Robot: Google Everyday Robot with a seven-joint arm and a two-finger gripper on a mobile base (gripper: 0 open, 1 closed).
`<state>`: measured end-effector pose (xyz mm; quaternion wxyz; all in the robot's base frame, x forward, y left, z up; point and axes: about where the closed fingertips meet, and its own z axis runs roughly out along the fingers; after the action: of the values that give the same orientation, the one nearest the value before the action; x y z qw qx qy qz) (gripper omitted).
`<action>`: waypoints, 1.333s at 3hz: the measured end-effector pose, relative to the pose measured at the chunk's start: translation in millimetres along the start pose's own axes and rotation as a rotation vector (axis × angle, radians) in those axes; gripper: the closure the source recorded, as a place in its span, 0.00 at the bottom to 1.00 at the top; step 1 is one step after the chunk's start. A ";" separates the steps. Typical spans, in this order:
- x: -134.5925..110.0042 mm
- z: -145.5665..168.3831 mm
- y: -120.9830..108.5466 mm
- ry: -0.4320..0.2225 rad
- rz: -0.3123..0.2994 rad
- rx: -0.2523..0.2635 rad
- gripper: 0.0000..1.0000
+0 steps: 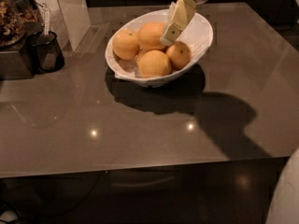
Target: Pick orange from white bowl
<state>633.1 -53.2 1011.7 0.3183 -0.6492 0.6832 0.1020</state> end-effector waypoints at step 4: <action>18.7 11.4 -12.0 0.017 0.086 0.017 0.33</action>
Offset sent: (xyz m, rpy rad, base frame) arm 0.0331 -0.0341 -0.0323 0.0287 0.0778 -0.1921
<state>648.8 -63.9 995.5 0.3132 -0.6174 0.7141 0.1041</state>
